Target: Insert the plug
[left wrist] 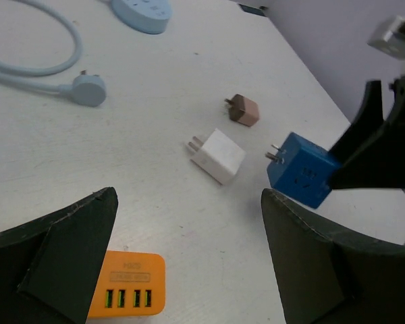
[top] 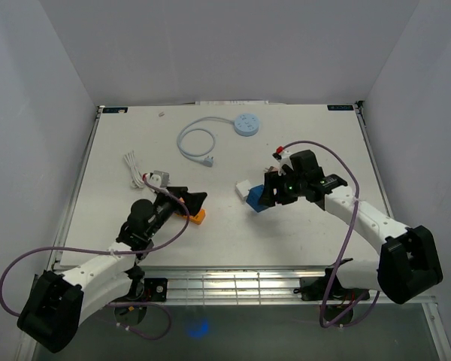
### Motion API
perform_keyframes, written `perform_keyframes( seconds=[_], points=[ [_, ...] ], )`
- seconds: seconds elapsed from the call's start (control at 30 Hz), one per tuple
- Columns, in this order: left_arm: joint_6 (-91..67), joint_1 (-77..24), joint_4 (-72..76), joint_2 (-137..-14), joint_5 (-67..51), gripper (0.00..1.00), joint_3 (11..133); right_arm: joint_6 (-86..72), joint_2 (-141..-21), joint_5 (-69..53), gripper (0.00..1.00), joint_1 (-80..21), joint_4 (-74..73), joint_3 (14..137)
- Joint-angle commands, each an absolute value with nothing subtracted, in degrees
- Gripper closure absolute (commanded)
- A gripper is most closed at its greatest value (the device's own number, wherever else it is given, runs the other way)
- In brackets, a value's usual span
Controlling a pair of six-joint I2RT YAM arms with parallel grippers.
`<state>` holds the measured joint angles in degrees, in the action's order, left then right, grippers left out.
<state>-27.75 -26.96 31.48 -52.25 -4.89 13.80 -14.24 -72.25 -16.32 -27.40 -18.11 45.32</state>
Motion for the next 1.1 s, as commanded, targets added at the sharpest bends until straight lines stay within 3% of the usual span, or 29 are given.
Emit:
perform_keyframes(
  seconds=[0.0,0.23,0.6,1.07],
  points=[
    [-20.4,-30.2,51.2,-50.4,-12.1,0.02,6.8,-12.1,-72.7,-22.8,0.73,-27.3,-26.1,56.5],
    [-3.6,-34.4,73.8,-62.2,-19.4,0.02,4.7,-11.8,-79.6,-25.3,0.77,-27.3,-38.8,70.5],
    [28.4,-38.6,62.9,-74.5,-27.0,0.02,20.8,-10.0,-86.9,-26.3,0.82,-27.8,-49.0,81.6],
    [37.1,-39.4,41.9,-77.3,-46.1,0.02,31.1,-9.1,-89.1,-24.0,0.83,-29.3,-54.3,85.2]
  ],
)
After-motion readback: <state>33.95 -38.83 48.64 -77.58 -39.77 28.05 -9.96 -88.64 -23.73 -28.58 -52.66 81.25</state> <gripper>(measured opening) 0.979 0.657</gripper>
